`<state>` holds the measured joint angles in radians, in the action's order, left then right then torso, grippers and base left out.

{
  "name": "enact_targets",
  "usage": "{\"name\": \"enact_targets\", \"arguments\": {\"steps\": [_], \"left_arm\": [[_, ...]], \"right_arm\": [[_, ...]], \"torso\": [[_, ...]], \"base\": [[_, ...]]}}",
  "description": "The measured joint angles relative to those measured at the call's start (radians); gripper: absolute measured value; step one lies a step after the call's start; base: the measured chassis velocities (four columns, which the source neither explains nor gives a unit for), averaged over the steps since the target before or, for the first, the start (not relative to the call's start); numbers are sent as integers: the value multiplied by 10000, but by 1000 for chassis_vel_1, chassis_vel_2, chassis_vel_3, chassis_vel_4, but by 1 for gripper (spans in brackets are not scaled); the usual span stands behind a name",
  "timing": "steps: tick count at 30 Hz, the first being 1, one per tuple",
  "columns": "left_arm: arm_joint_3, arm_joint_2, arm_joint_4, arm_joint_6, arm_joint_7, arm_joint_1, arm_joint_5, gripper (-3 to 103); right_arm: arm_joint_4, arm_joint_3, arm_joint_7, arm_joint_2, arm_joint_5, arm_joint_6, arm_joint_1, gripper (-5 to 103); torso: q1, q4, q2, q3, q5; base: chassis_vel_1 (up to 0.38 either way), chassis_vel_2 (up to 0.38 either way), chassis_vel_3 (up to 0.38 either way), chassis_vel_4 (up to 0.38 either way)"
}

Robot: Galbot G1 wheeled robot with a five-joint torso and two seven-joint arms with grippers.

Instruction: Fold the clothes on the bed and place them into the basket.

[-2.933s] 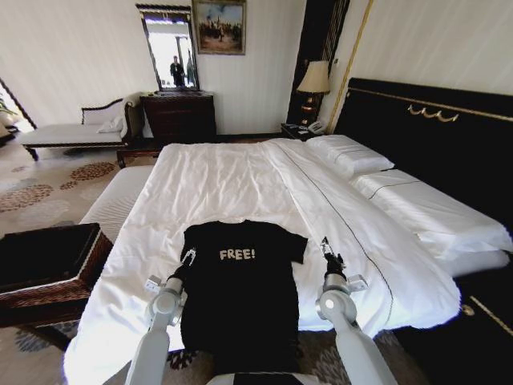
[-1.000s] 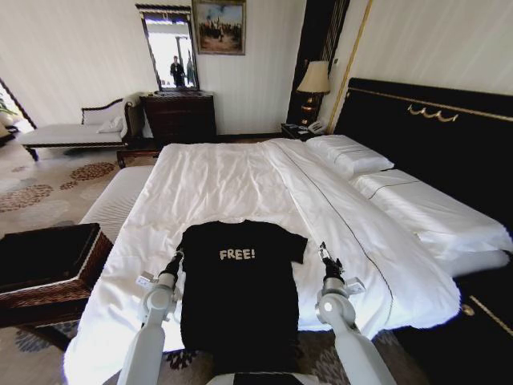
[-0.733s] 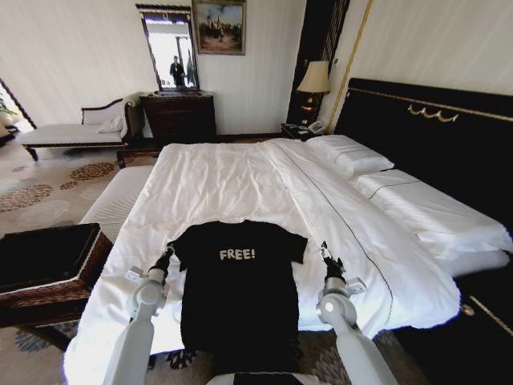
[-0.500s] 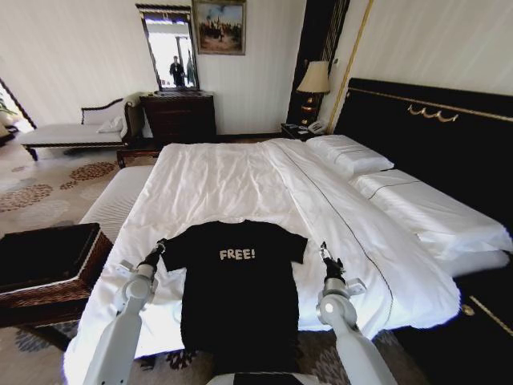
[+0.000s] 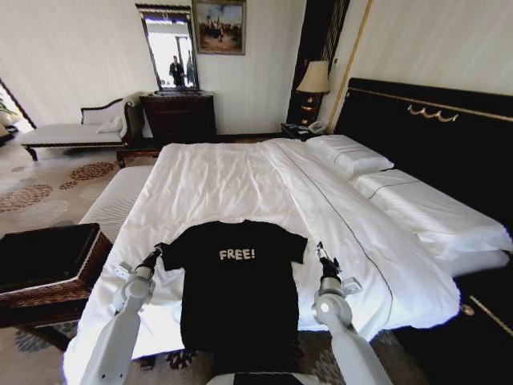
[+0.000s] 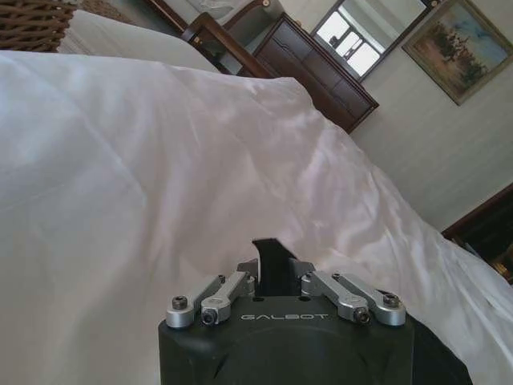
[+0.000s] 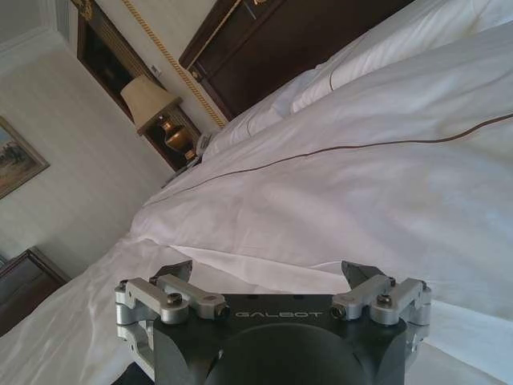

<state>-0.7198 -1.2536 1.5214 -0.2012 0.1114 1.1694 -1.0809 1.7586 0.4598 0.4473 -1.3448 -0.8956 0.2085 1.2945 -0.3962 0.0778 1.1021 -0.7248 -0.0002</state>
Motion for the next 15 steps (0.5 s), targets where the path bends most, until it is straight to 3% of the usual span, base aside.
{"name": "enact_targets", "arguments": {"steps": [2, 4, 8, 11, 14, 15], "left_arm": [[-218, -244, 293, 52, 59, 436, -123, 34], [-265, -320, 394, 59, 93, 568, -156, 34], [-476, -843, 1496, 75, 468, 1602, -351, 56], [-450, -990, 2111, 37, 656, 2062, -378, 61], [-300, -1267, 2849, -37, 819, 2509, -401, 77], [-300, -1267, 2849, -37, 819, 2509, -401, 77]], "right_arm": [[-45, 28, -5, -8, 27, 0, 32, 100], [-60, 34, -5, -8, 30, 0, 37, 100], [-188, 46, -6, -27, 77, -1, -35, 100], [-238, 21, 6, -58, 99, -5, -124, 100], [-395, -97, 61, -150, 178, -32, -334, 100], [-395, -97, 61, -150, 178, -32, -334, 100]], "torso": [[1, -1, 1, 1, 4], [1, -1, 1, 1, 4], [1, 1, 0, 0, 3], [2, -3, 0, 0, 3], [3, 1, 1, 2, 3], [3, 1, 1, 2, 3]], "base": [[0, 0, 0, 0], [0, 0, 0, 0], [0, 0, 0, 0], [0, 0, 0, 0], [0, 0, 0, 0], [0, 0, 0, 0]]}}
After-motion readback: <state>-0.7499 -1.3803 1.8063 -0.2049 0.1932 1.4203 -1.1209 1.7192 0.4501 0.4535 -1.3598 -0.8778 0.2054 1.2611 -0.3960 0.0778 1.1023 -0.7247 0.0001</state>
